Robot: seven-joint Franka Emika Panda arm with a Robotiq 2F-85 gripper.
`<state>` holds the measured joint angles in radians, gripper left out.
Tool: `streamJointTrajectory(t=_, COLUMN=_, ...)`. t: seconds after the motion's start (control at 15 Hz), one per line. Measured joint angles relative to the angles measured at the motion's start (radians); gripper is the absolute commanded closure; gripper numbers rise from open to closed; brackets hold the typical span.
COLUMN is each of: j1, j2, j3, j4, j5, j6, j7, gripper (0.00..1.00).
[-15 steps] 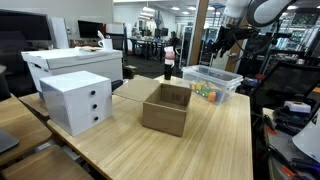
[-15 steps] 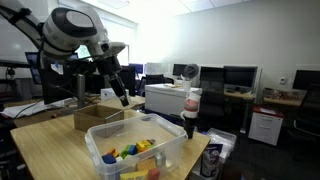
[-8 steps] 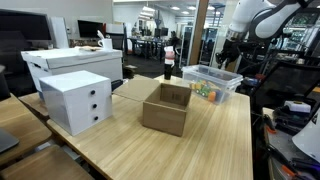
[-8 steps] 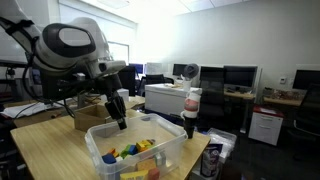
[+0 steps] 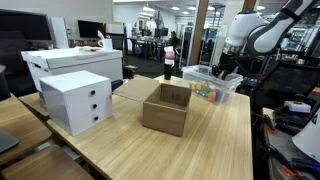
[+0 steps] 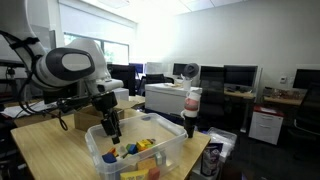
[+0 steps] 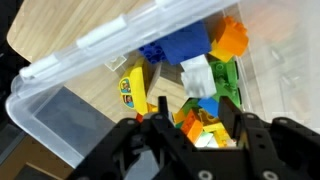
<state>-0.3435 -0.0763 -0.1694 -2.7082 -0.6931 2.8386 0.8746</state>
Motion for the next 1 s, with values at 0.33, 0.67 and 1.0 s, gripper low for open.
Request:
streamJointTrajectory(t=0.33, j1=0.026, j2=-0.045, j3=0.049, j4=-0.008, j5=-0.110, j6=-0.017, j7=0.013, gripper=0.00)
streamJointTrajectory(t=0.67, j1=0.125, j2=-0.185, j3=0.124, j4=-0.069, j5=-0.121, j6=-0.060, j7=-0.029, gripper=0.00)
streamJointTrajectory(t=1.0, j1=0.295, j2=-0.260, j3=0.123, j4=-0.061, j5=-0.097, j6=-0.077, j7=-0.083, gripper=0.00)
